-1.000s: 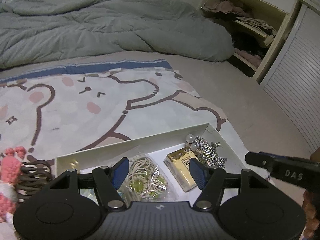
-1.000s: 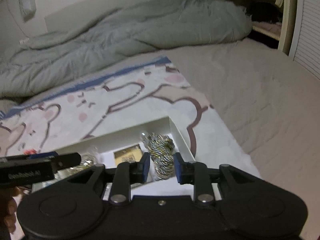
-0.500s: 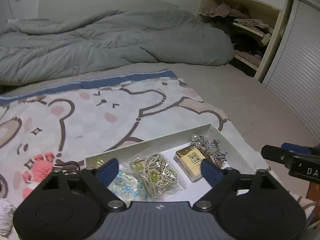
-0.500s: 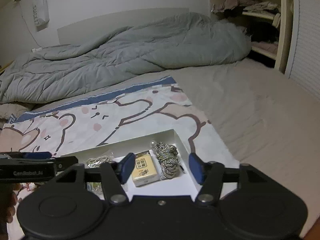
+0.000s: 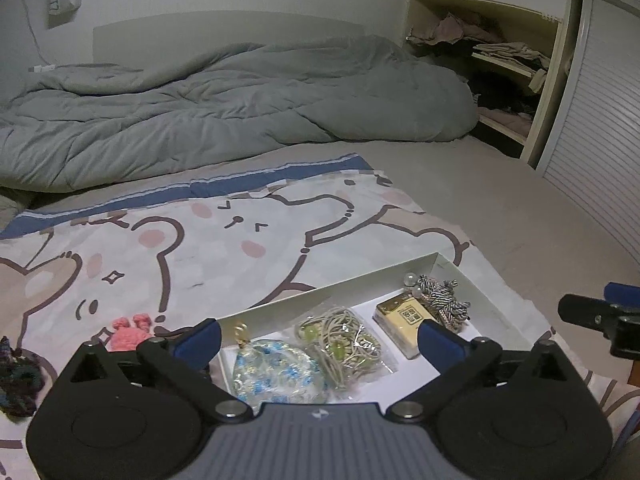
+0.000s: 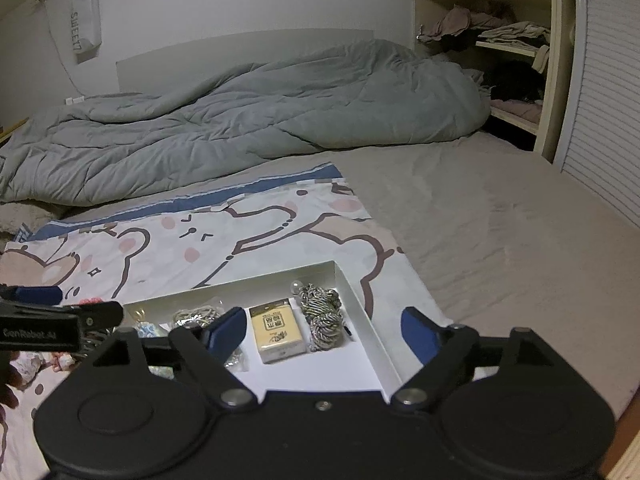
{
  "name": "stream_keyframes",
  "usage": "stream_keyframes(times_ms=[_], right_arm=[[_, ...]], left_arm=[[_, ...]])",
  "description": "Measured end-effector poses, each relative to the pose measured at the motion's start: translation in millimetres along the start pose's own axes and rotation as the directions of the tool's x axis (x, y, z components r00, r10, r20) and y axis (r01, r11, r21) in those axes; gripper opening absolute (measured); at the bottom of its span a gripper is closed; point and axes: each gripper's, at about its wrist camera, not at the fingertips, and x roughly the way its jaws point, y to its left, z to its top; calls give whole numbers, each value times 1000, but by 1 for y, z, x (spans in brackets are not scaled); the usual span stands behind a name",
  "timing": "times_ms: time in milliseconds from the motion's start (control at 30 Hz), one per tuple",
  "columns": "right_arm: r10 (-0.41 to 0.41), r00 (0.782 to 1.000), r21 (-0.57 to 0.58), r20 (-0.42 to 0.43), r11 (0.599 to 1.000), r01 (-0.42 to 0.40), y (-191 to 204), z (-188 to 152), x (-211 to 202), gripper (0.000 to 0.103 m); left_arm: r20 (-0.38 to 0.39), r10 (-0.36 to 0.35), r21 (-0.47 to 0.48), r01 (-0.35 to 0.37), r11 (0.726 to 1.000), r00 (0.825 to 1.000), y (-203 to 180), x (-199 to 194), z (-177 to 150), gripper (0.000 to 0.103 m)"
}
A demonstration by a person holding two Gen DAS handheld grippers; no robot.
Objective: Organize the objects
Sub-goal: 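Open both tools and withdraw them from the box toward the remaining items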
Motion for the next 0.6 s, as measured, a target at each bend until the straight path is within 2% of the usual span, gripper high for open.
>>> stream_keyframes(times_ms=[267,600], right_arm=[[-16,1000,-8,5,1000,16,3,-3,-8,103],[-31,1000,-3,1,1000,31,10,-3,-6,103]], left_arm=[[1,7,3,-7,1000,1000,5,-7,-1,103],[3,26,5,-26,1000,1000,15,-13,-2,103]])
